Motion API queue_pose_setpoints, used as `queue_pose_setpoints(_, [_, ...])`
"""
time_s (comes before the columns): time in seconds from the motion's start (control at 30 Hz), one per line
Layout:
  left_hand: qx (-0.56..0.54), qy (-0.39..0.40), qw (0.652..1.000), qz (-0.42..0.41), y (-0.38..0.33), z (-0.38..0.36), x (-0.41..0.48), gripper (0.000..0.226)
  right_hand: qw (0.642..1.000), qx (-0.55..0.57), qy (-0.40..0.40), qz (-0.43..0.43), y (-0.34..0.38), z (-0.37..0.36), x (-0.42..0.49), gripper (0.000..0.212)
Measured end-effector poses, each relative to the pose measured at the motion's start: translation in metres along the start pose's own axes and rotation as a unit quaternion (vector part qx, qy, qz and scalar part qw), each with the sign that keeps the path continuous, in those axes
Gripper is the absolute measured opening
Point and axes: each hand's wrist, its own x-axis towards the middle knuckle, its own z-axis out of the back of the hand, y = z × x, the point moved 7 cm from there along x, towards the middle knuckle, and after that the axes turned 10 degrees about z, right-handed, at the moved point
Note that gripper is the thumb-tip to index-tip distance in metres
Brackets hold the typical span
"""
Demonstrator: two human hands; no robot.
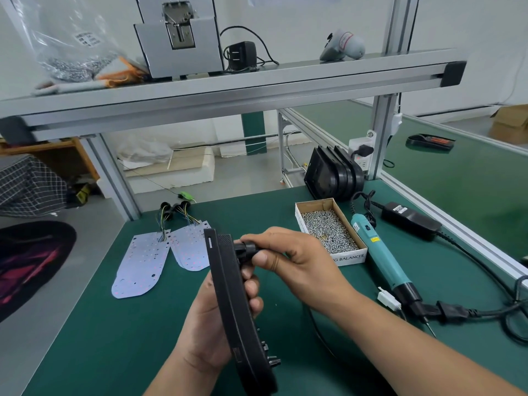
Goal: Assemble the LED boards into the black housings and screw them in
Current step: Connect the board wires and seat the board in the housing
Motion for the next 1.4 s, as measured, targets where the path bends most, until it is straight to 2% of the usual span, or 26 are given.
queue_pose_setpoints(0.07, [-0.012, 0.013, 1.0, -0.002, 0.001, -0.003, 0.001, 0.024, 1.0, -0.003, -0.002, 0.0, 0.002, -0.001, 0.0, 0.023])
queue_pose_setpoints(0.13, [-0.002, 0.022, 1.0, -0.014, -0.001, -0.006, 0.0, 0.011, 1.0, -0.023, 0.002, 0.003, 0.005, -0.001, 0.001, 0.02])
queue_pose_setpoints(0.17, [0.008, 0.026, 0.999, -0.022, -0.002, -0.008, -0.001, 0.012, 0.999, -0.039, 0.006, 0.007, 0.006, -0.002, 0.001, 0.018])
queue_pose_setpoints(0.2, [0.017, 0.029, 0.999, -0.027, -0.003, -0.008, -0.001, 0.031, 0.998, -0.057, 0.011, 0.011, 0.008, -0.003, 0.002, 0.017])
queue_pose_setpoints(0.27, [0.043, 0.029, 0.998, -0.045, -0.005, -0.006, -0.001, 0.084, 0.995, -0.099, 0.018, 0.023, 0.011, -0.002, 0.003, 0.021])
queue_pose_setpoints(0.3, [0.053, 0.028, 0.997, -0.054, -0.007, -0.006, -0.001, 0.098, 0.992, -0.12, 0.021, 0.028, 0.012, -0.002, 0.003, 0.023])
queue_pose_setpoints(0.33, [0.056, 0.026, 0.996, -0.06, -0.008, -0.005, 0.0, 0.103, 0.99, -0.135, 0.024, 0.028, 0.011, -0.002, 0.003, 0.024])
queue_pose_setpoints(0.43, [0.061, 0.007, 0.996, -0.067, -0.009, 0.003, 0.006, 0.093, 0.989, -0.143, 0.039, 0.027, 0.011, 0.0, 0.002, 0.015])
queue_pose_setpoints(0.53, [0.094, -0.003, 0.992, -0.088, -0.015, 0.006, 0.007, 0.069, 0.991, -0.111, 0.071, -0.003, 0.009, 0.004, 0.004, 0.028])
queue_pose_setpoints(0.6, [0.13, -0.016, 0.985, -0.112, -0.021, 0.006, 0.005, 0.065, 0.995, -0.081, 0.015, -0.055, 0.004, 0.019, 0.005, 0.031])
queue_pose_setpoints(0.67, [0.153, -0.038, 0.98, -0.124, -0.022, 0.01, 0.006, 0.066, 0.985, 0.035, -0.077, -0.149, -0.006, 0.036, 0.0, 0.039])
queue_pose_setpoints(0.7, [0.154, -0.053, 0.978, -0.128, -0.022, 0.013, 0.006, 0.064, 0.976, 0.086, -0.08, -0.182, -0.012, 0.038, -0.003, 0.051])
queue_pose_setpoints(0.77, [0.161, -0.074, 0.976, -0.127, -0.023, 0.015, 0.006, 0.059, 0.976, 0.11, -0.009, -0.189, -0.013, 0.03, -0.006, 0.073])
queue_pose_setpoints(0.83, [0.188, -0.075, 0.972, -0.12, -0.023, 0.012, 0.006, 0.05, 0.977, 0.1, 0.058, -0.178, -0.015, 0.016, -0.008, 0.08])
queue_pose_setpoints(0.97, [0.189, -0.061, 0.977, -0.078, -0.018, 0.012, 0.007, 0.037, 0.979, 0.092, 0.048, -0.174, -0.022, 0.009, -0.006, 0.068])
queue_pose_setpoints(1.13, [0.206, -0.058, 0.976, -0.046, -0.017, 0.01, 0.008, 0.031, 0.978, 0.086, 0.035, -0.189, -0.027, 0.007, -0.009, 0.075])
queue_pose_setpoints(1.27, [0.179, -0.054, 0.982, -0.034, -0.015, 0.011, 0.009, 0.032, 0.976, 0.115, 0.017, -0.183, -0.029, 0.006, -0.009, 0.077])
queue_pose_setpoints(1.33, [0.175, -0.061, 0.982, -0.039, -0.015, 0.011, 0.009, 0.031, 0.976, 0.128, 0.012, -0.178, -0.03, 0.005, -0.009, 0.072])
queue_pose_setpoints(1.4, [0.18, -0.067, 0.98, -0.049, -0.014, 0.011, 0.009, 0.03, 0.973, 0.139, 0.009, -0.182, -0.032, 0.004, -0.011, 0.058])
